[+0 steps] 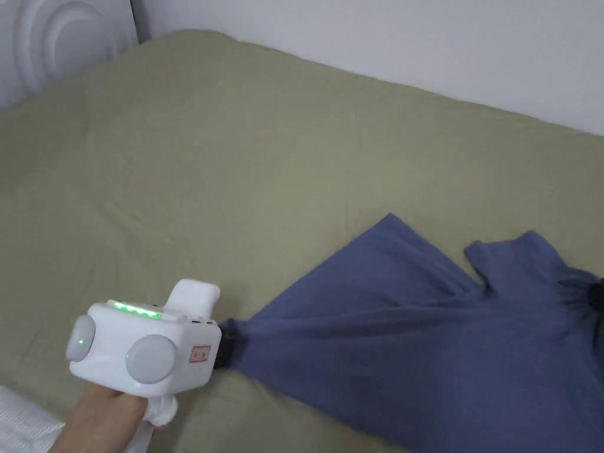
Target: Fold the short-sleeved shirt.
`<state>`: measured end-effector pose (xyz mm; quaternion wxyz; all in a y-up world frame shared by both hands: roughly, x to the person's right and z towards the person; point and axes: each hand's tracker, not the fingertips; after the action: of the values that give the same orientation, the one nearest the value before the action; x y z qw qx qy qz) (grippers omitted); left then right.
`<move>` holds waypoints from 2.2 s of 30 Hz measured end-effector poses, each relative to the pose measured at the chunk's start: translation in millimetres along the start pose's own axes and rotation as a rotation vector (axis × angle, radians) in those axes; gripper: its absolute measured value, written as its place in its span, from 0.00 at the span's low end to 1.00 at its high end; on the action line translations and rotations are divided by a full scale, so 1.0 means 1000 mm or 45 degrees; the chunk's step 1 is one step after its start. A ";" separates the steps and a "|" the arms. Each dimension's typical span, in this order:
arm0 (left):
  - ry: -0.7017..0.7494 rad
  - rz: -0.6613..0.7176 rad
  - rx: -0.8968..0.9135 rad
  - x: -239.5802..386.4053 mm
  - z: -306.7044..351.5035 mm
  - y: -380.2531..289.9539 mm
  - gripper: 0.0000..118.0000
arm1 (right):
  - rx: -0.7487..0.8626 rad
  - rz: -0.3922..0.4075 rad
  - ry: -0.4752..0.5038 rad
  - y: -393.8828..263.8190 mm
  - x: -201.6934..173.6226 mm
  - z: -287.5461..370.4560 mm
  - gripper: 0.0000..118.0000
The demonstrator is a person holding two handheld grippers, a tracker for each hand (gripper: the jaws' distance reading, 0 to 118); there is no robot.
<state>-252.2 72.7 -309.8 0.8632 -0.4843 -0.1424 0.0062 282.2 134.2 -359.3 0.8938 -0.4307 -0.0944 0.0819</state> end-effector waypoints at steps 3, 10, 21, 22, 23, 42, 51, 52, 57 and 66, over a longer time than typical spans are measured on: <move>0.017 -0.031 0.043 0.007 0.016 0.005 0.04 | 0.136 0.007 -0.029 0.003 0.011 0.060 0.02; -0.006 -0.079 0.305 0.049 0.099 0.047 0.04 | 0.422 -0.075 -0.126 -0.003 0.042 0.210 0.02; 0.112 -0.288 0.689 0.136 0.252 0.167 0.04 | 0.750 -0.245 -0.308 0.007 0.105 0.381 0.02; 0.138 -0.296 0.715 0.143 0.262 0.177 0.04 | 0.763 -0.252 -0.315 0.010 0.108 0.389 0.02; 0.157 -0.307 0.718 0.149 0.271 0.187 0.04 | 0.784 -0.268 -0.327 0.013 0.110 0.396 0.02; 0.325 -0.244 0.814 0.181 0.292 0.353 0.03 | 0.893 -0.371 -0.388 0.161 0.151 0.375 0.02; 0.382 -0.185 0.830 0.195 0.250 0.441 0.03 | 0.934 -0.371 -0.406 0.241 0.176 0.333 0.02; 0.374 -0.183 0.843 0.197 0.244 0.448 0.03 | 0.939 -0.381 -0.411 0.247 0.177 0.326 0.02; 0.389 -0.172 0.854 0.205 0.201 0.482 0.03 | 0.918 -0.368 -0.443 0.273 0.183 0.281 0.02; 0.447 -0.205 0.797 0.196 0.078 0.478 0.03 | 0.803 -0.327 -0.444 0.257 0.175 0.165 0.02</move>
<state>-22.7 421.0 -624.9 0.9786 -0.1778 -0.0211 -0.1019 395.2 456.9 -443.5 0.9559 -0.0987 -0.2685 0.0666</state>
